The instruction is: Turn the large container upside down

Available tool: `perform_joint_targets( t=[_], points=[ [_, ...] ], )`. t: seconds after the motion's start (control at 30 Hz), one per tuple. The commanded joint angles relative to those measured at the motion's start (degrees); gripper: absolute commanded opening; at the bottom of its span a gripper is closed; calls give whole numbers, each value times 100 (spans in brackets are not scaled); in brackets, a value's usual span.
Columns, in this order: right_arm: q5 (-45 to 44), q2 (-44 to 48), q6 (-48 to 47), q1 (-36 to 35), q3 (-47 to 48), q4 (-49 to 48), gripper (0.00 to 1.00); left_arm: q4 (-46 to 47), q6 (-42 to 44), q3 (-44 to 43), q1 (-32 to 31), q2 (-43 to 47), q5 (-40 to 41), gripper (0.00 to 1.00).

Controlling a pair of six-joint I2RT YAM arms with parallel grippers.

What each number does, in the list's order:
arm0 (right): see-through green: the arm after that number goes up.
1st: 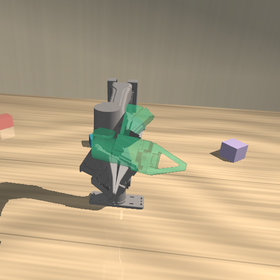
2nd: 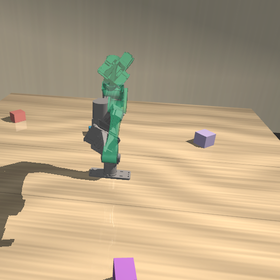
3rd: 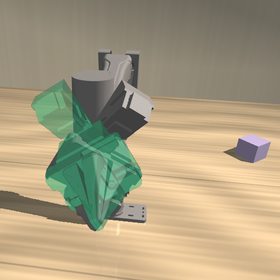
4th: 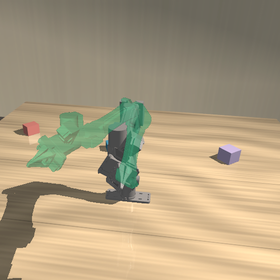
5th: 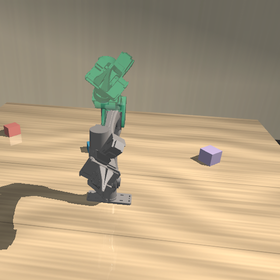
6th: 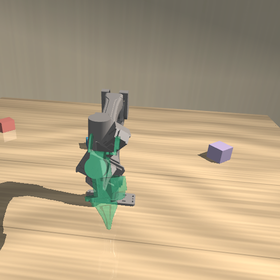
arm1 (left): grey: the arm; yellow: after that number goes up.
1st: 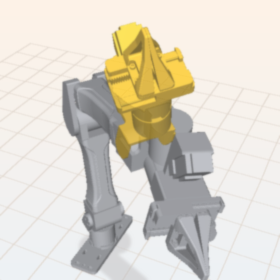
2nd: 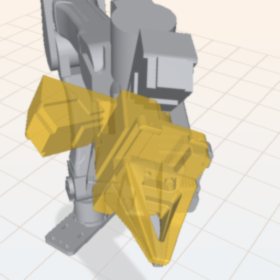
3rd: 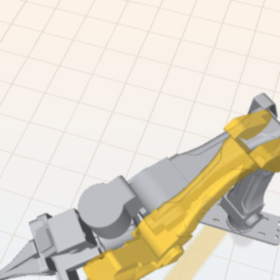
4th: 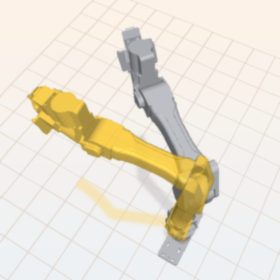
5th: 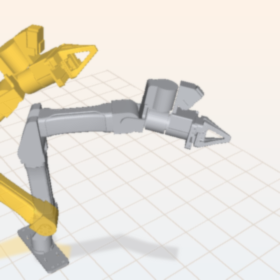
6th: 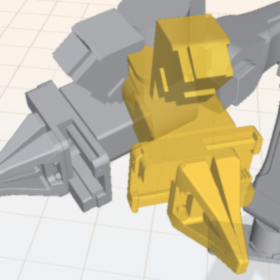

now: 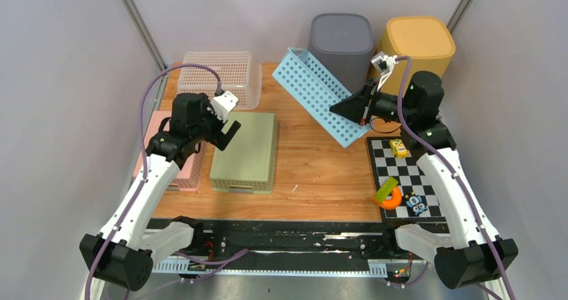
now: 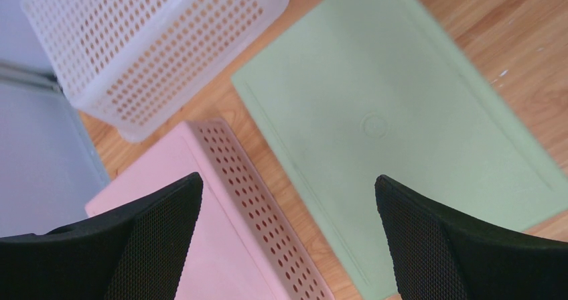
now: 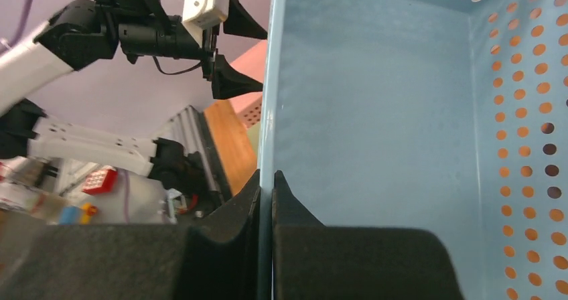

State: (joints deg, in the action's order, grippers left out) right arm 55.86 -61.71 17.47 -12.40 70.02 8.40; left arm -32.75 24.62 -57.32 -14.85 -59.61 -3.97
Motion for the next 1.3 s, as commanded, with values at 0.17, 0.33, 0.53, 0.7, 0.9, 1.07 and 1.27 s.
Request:
perform_joint_targets(
  t=[0.17, 0.33, 0.53, 0.7, 0.9, 1.07, 1.27],
  points=[
    [165, 89, 3196, -78, -1726, -2722, 2, -182, 173, -524, -169, 282, -1211, 100],
    [-65, -13, 3390, -61, -2195, -2983, 2, -74, 256, -431, -474, 236, -1158, 100],
    [-159, -174, 3760, -60, -2524, -3362, 2, 200, 329, -349, -825, 105, -1019, 100],
    [-235, -288, 3729, -60, -2627, -3242, 2, 629, 246, -332, -1057, -89, -997, 100],
    [-1, -631, 3404, -60, -2494, -2930, 2, 848, 148, -566, -1524, -603, -766, 100],
    [154, -891, 3294, -58, -2510, -2919, 2, 875, 171, -788, -1901, -1018, -654, 100],
    [308, -1019, 3192, -60, -2528, -2926, 5, 935, 177, -881, -2188, -1332, -571, 100]
  ],
)
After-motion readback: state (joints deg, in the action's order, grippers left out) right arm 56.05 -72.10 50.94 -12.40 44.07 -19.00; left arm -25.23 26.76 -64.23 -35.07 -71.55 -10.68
